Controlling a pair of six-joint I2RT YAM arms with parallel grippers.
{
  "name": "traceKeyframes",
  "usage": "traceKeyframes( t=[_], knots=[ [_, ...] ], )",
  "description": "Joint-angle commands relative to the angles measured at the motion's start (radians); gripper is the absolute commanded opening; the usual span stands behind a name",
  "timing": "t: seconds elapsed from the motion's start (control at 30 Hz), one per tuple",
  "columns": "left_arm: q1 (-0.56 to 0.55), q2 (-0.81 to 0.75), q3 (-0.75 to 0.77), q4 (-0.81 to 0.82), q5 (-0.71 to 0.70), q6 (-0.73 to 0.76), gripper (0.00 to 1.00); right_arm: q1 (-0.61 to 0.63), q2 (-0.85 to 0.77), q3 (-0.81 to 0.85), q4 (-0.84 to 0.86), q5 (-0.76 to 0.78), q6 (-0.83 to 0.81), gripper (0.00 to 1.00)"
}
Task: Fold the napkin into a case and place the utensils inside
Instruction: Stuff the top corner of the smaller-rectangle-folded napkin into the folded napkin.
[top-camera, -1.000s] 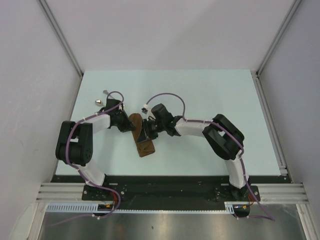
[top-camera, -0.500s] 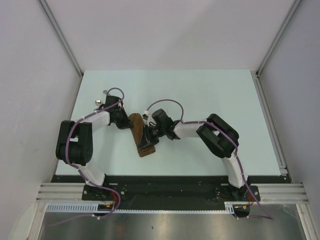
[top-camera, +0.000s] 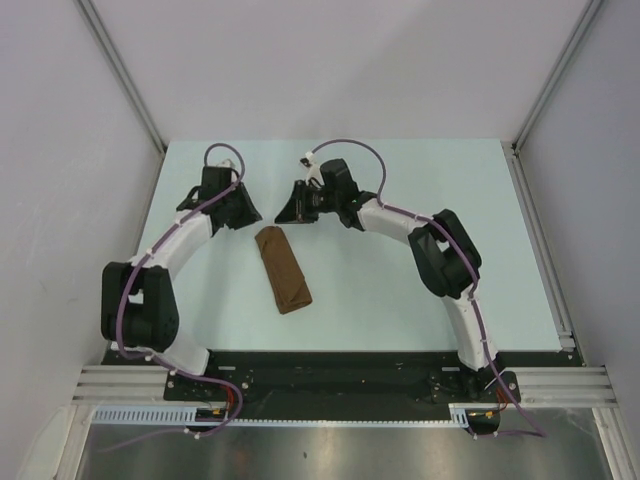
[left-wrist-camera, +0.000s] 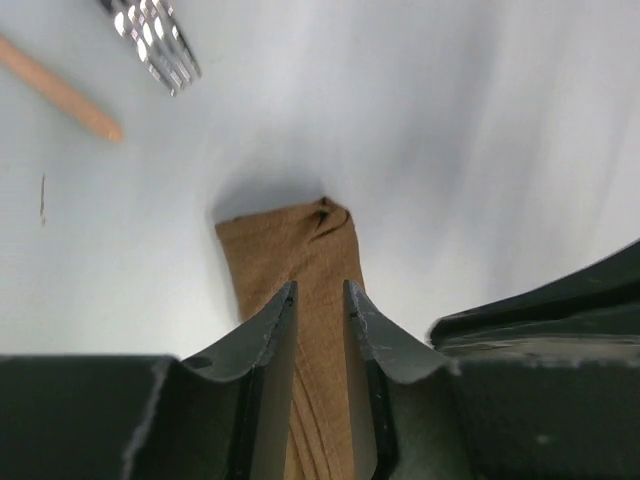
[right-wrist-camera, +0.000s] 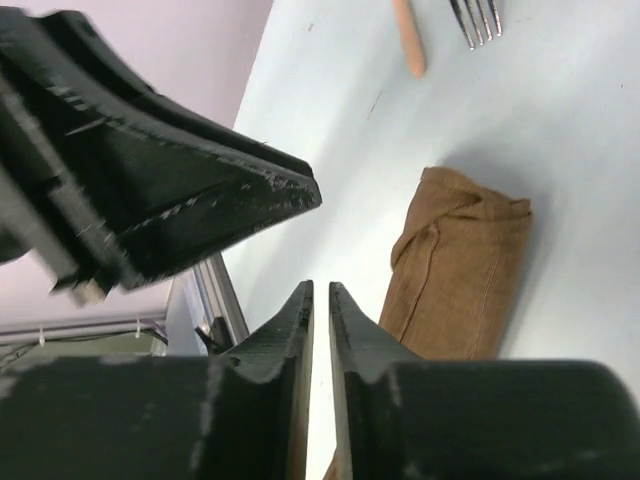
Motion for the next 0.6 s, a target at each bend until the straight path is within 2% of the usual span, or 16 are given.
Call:
traceKeyframes(
  t=[0.0, 0.2, 0.57],
  knots=[
    [-0.094, 0.102, 0.112, -0.060, -0.124, 0.076, 0.29, 0.016, 0.105, 0.093, 0.017, 0.004, 0.068, 0.11],
    [-0.169, 0.200, 0.164, -0.109, -0.294, 0.095, 0.28, 0.020, 0.137, 0.083, 0.008, 0.049, 0.097, 0.04],
    [-0.178, 0.218, 0.121, -0.101, -0.362, 0.099, 0.24, 0.040, 0.200, 0.085, 0.037, 0.044, 0.117, 0.02]
  ],
)
